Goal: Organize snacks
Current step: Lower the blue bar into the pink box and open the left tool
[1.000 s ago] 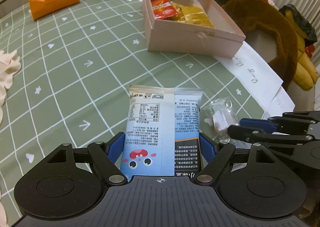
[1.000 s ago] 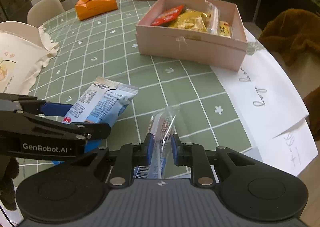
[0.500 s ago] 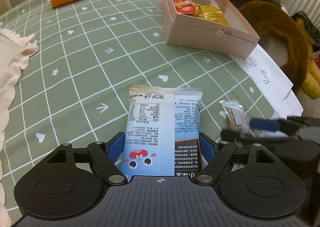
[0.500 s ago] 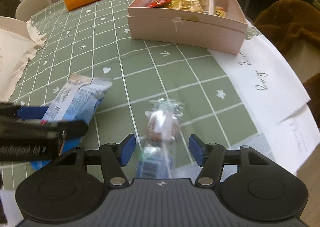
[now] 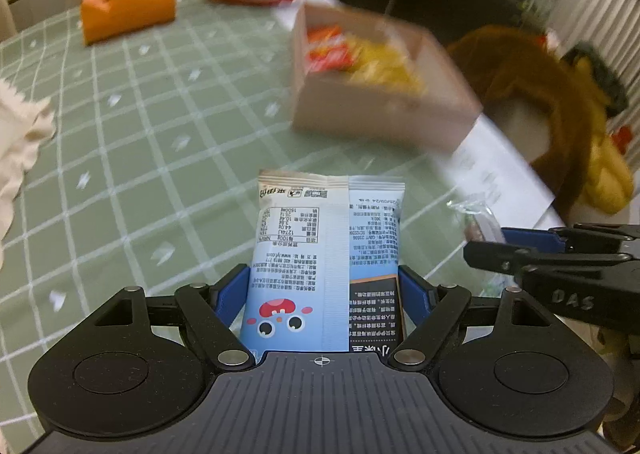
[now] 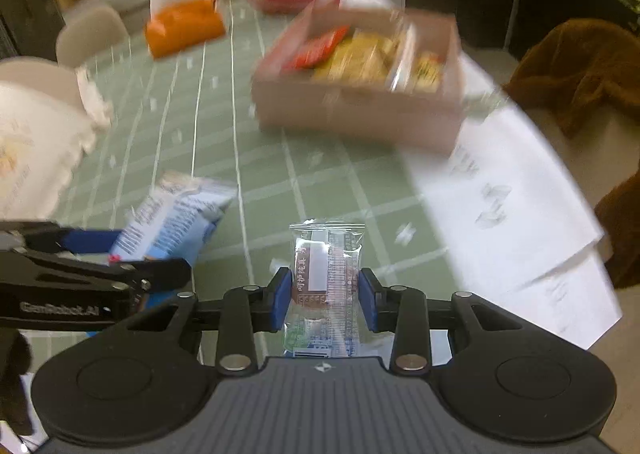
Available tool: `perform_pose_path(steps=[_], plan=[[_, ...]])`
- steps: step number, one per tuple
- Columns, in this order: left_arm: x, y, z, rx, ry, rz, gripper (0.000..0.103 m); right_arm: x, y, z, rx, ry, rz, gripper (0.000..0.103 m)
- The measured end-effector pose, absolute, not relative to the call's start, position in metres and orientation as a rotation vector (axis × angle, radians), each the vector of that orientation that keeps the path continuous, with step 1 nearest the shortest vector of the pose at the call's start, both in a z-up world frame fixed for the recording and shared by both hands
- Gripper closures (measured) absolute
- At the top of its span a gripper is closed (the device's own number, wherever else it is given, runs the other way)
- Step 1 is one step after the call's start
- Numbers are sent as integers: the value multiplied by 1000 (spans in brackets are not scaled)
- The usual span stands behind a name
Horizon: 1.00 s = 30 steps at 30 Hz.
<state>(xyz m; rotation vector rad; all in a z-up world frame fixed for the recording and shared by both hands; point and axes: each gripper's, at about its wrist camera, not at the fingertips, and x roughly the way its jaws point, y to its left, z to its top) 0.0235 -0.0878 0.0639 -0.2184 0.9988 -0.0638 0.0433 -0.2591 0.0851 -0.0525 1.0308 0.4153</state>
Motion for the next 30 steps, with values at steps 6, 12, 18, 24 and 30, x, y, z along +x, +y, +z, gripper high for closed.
perform_pose_path(steps=[6,12,18,24,30], plan=[[78,-95,137,-265,801,-120,19,91,-290,162,-15,832,451,67],[154,-94,201,-286,623,-138,14,186,-294,213,42,721,512,52],[263,-109,128,-278,881,-152,14,251,-313,175,104,814,421,49],[262,-102,69,-318,930,-45,26,232,-326,122,70,865,385,49],[241,-77,98,-442,707,26,26,204,-327,94,17,855,345,49]])
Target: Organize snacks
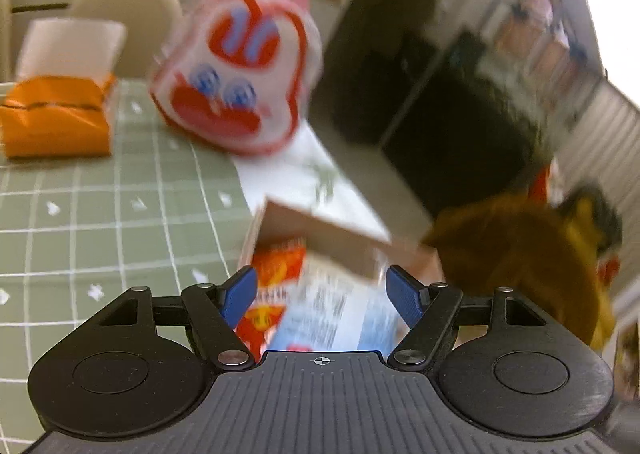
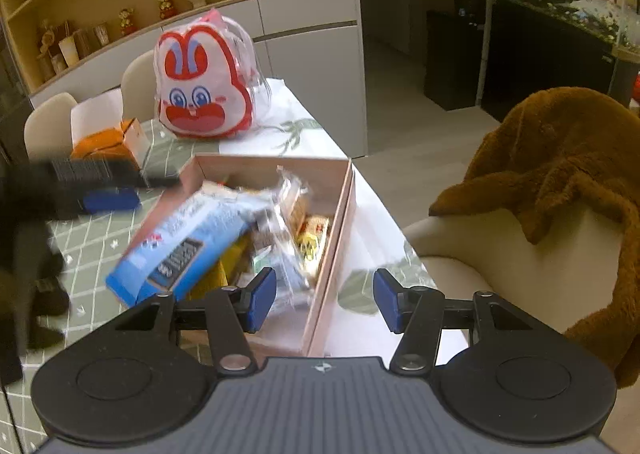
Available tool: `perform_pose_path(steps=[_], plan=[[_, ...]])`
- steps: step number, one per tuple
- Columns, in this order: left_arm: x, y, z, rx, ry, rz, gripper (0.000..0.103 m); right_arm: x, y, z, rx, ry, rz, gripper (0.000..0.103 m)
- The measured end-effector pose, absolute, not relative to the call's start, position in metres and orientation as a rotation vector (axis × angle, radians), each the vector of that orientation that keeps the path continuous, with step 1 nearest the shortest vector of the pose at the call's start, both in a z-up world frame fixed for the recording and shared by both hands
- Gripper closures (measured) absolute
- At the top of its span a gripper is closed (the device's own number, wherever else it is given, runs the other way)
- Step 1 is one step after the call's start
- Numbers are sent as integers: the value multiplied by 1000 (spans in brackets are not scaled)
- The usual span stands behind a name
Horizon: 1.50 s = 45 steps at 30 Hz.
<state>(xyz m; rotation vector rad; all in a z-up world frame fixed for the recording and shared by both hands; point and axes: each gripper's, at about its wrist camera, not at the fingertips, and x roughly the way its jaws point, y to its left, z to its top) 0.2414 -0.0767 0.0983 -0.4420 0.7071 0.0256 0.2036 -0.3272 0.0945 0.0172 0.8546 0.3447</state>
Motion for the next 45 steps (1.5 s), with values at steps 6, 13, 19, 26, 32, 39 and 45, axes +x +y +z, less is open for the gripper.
perform_pose_path(steps=[6,13,19,26,32,39,45], plan=[[210,-90,98,-379,919,-23,40,174,-339,89,42,859,370,49],[239,-116,66,-318,995,-10,47,150,-342,75,81,916,430,49],[229,-122,82,-327,902,1,47,132,-348,69,26,887,425,49],[110,-144,108,-257,761,-23,56,94,-345,80,-49,768,390,49],[27,-174,120,-153,793,-17,86,58,-335,115,-93,796,406,40],[6,-181,143,-151,764,59,86,42,-325,143,-79,846,404,36],[5,-184,144,-142,796,77,86,37,-324,150,-70,848,418,36]])
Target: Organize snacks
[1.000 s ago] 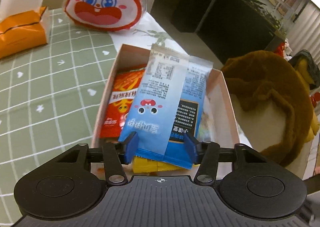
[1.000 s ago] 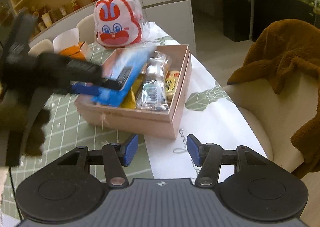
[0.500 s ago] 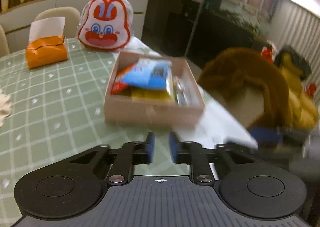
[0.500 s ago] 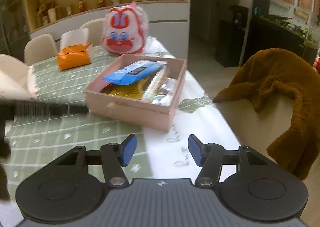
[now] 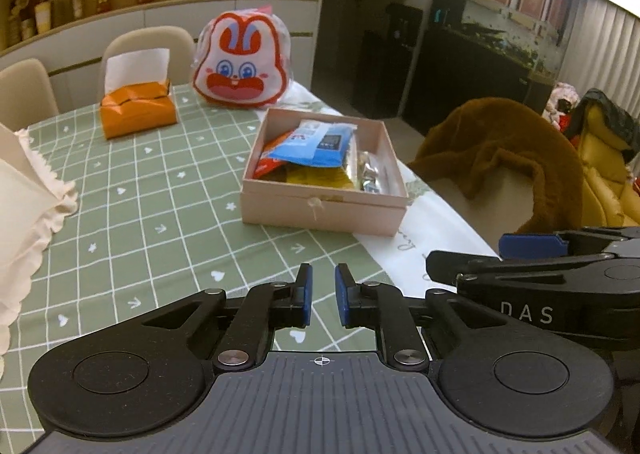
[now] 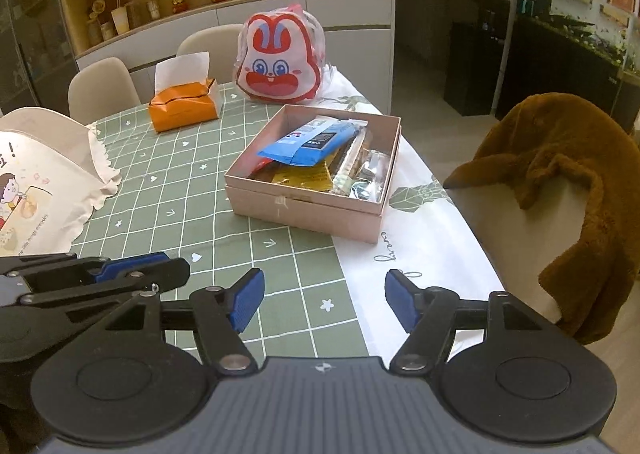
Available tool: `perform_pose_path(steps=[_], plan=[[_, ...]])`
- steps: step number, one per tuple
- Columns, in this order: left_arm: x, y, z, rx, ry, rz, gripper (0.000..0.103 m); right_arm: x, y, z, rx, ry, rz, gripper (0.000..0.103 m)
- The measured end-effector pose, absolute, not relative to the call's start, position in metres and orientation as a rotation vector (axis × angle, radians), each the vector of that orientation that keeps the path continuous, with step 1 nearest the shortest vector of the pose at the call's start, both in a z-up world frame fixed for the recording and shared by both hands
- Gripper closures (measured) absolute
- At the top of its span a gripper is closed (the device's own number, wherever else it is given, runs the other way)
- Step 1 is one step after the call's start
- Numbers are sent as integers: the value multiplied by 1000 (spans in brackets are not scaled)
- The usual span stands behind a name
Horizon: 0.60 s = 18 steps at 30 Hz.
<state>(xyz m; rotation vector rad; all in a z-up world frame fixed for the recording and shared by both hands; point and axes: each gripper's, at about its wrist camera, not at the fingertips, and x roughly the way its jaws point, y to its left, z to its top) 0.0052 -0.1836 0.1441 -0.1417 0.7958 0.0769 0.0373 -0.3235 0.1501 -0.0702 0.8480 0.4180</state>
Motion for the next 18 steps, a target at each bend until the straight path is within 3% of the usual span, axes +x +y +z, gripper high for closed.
perform_pose_path(steps=[18], plan=[[4,-180,141,-169,851,82,86,41,-319,141,-88,894,424,35]])
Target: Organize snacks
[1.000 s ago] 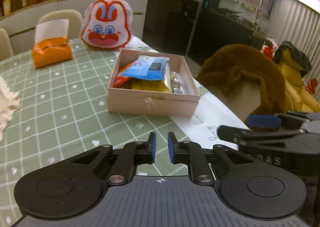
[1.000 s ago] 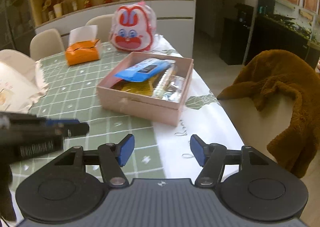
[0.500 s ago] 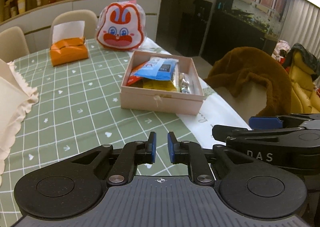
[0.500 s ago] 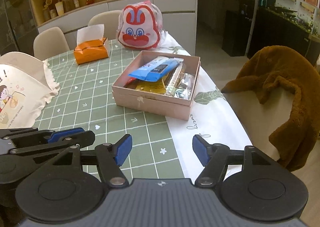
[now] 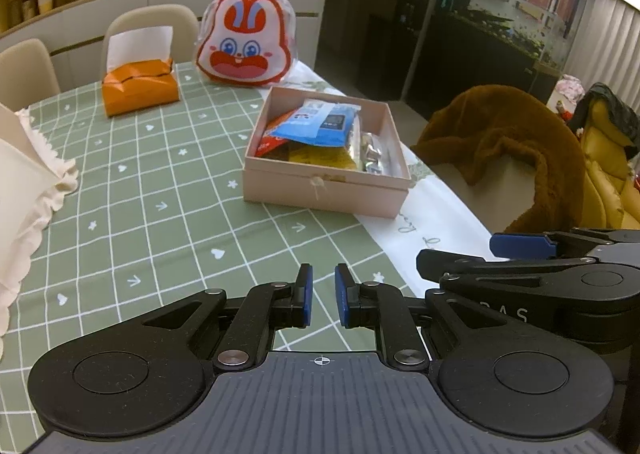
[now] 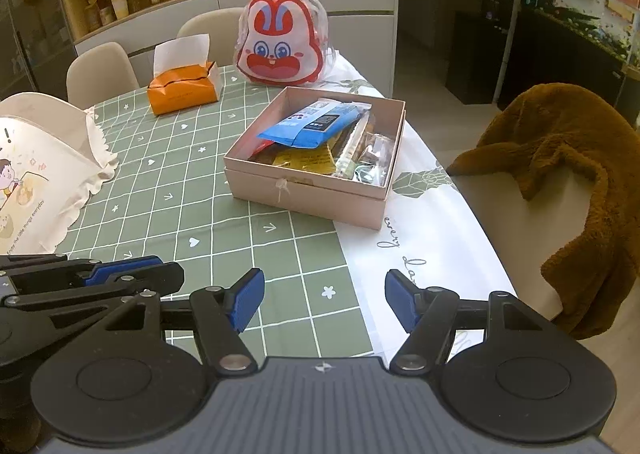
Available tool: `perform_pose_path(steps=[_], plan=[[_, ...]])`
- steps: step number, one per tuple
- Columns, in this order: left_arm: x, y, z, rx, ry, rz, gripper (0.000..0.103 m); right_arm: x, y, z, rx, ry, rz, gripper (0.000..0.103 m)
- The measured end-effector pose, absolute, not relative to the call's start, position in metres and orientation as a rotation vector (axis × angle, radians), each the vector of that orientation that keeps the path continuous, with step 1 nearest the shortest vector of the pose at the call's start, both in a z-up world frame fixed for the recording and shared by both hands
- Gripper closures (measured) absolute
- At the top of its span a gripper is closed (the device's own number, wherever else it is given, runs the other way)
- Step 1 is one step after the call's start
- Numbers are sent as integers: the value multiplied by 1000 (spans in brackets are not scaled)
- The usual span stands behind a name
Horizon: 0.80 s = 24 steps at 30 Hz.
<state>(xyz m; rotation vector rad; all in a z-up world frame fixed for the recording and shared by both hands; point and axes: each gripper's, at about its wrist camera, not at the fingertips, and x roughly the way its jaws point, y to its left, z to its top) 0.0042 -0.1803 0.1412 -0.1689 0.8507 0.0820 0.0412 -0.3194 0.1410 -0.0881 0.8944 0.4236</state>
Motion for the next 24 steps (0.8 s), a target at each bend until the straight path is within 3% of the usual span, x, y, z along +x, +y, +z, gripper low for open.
perform_pose_path(steps=[24], plan=[[4,-180,142,-173,851,69,86,44,-325,139,-82,896,408,36]])
